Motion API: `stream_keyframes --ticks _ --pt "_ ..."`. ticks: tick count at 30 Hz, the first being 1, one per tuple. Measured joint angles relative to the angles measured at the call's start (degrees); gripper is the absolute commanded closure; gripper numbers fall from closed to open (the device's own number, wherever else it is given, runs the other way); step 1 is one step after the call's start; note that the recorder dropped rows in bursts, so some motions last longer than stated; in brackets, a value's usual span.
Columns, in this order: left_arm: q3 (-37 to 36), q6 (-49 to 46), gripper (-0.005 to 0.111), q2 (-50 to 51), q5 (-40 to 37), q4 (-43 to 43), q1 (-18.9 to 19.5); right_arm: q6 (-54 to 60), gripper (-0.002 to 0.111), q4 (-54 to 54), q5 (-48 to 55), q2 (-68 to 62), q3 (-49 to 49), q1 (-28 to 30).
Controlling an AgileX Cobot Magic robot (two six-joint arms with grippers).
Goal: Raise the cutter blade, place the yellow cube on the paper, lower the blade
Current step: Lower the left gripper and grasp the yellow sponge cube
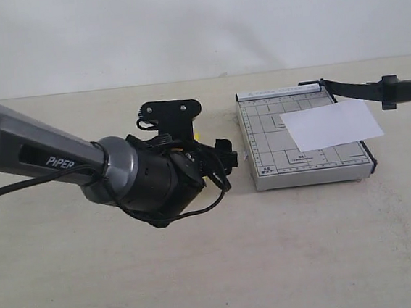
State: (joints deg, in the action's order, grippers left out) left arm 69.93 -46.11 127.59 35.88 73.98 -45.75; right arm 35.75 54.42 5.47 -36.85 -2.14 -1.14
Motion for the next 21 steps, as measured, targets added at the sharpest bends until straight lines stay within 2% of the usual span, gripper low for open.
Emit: stream_keyframes --ticks 4,7,9,14,18,21 --pt "0.93 0.0 -0.001 1.02 -1.49 -1.35 0.52 0.0 0.109 0.0 0.0 0.0 0.0 0.0" --pt "1.05 0.0 0.008 1.36 -2.17 -2.69 0.52 0.0 0.109 0.0 0.0 0.0 0.0 0.0" --pt "1.05 -0.35 0.029 1.36 -2.51 -2.79 0.52 0.0 0.109 0.0 0.0 0.0 0.0 0.0" --pt "1.09 -0.9 0.102 1.36 -2.72 -2.97 0.52 0.0 0.109 0.0 0.0 0.0 0.0 0.0" --pt "1.18 -2.47 0.102 1.11 -2.93 -2.74 0.52 0.0 0.109 0.0 0.0 0.0 0.0 0.0" --pt "1.18 -7.09 0.102 -0.65 -3.81 0.68 0.52 0.0 0.109 0.0 0.0 0.0 0.0 0.0"
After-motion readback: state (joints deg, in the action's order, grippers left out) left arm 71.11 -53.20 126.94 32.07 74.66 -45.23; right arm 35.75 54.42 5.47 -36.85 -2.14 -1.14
